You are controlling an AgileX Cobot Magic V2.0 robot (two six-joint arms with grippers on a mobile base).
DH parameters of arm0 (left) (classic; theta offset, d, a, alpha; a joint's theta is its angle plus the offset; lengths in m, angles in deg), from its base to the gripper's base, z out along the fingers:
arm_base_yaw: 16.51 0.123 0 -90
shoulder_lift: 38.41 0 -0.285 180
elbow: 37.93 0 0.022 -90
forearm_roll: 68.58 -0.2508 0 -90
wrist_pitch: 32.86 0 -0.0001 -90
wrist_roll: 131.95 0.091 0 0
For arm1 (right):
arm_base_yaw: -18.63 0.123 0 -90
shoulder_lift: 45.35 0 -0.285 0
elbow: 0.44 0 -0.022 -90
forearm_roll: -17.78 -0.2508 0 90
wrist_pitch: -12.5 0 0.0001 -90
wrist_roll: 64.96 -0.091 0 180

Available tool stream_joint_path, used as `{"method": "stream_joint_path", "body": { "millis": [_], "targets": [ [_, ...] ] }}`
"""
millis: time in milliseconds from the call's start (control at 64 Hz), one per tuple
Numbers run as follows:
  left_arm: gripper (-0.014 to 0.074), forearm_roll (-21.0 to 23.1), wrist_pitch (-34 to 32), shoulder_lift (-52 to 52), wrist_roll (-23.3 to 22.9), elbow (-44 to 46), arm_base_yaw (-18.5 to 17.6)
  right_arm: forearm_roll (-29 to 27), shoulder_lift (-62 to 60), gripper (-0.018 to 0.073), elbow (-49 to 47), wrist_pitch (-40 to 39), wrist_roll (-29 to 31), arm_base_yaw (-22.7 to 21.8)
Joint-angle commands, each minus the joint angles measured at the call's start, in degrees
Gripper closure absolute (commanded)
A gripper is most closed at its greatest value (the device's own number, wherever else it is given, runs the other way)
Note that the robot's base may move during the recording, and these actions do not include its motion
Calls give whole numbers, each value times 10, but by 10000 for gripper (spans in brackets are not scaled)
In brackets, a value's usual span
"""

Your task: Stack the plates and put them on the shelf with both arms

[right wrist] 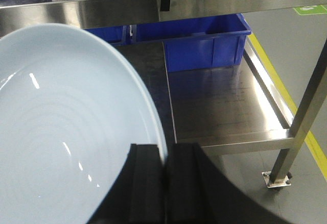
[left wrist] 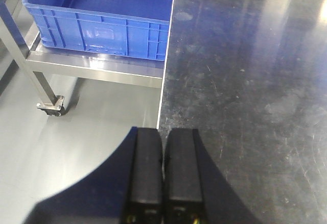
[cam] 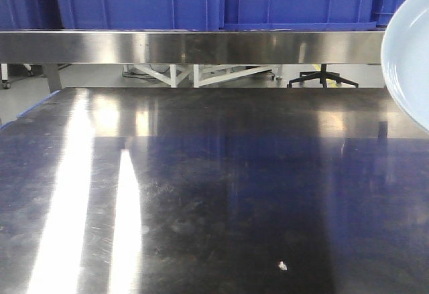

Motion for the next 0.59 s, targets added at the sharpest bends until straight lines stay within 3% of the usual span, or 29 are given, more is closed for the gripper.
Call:
{"method": "stream_joint_path", "body": {
  "millis": [0,578],
  "targets": [
    [507,0,-38,-1,-3,15,1,4,2,502,-18,-48,1,-4],
    [507,0,-38,-1,-3,15,1,4,2,502,-18,-47,1,-4]
  ]
}}
